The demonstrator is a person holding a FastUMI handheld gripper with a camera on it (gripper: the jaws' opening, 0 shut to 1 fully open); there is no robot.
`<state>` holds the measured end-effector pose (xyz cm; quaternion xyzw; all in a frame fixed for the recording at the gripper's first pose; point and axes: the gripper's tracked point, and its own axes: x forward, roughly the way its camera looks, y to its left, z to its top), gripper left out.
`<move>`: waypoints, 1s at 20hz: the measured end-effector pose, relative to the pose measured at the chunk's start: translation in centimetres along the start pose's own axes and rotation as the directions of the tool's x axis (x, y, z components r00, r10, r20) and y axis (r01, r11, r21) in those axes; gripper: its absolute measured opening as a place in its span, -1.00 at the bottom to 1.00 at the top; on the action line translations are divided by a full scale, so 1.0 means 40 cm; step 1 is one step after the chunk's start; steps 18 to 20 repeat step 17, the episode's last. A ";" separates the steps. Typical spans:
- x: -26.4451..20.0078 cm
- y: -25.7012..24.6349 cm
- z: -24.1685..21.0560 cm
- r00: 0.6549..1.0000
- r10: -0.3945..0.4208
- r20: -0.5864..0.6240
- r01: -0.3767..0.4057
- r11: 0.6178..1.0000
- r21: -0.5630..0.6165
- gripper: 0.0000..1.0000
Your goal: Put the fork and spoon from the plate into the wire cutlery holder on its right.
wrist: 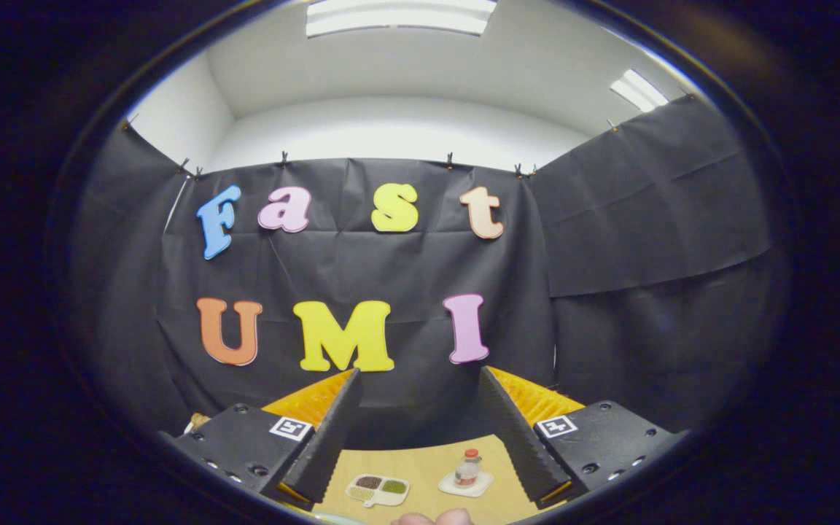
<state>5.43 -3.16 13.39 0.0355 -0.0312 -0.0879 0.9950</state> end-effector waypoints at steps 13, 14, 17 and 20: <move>0.004 0.019 -0.015 0.999 0.043 -0.016 -0.042 0.997 0.060 0.91; 0.004 0.028 -0.016 0.999 0.048 -0.014 -0.047 0.997 0.065 0.91; 0.005 0.055 -0.023 0.998 0.069 -0.009 -0.068 0.996 0.061 0.91; 0.005 0.055 -0.023 0.998 0.069 -0.009 -0.068 0.996 0.061 0.91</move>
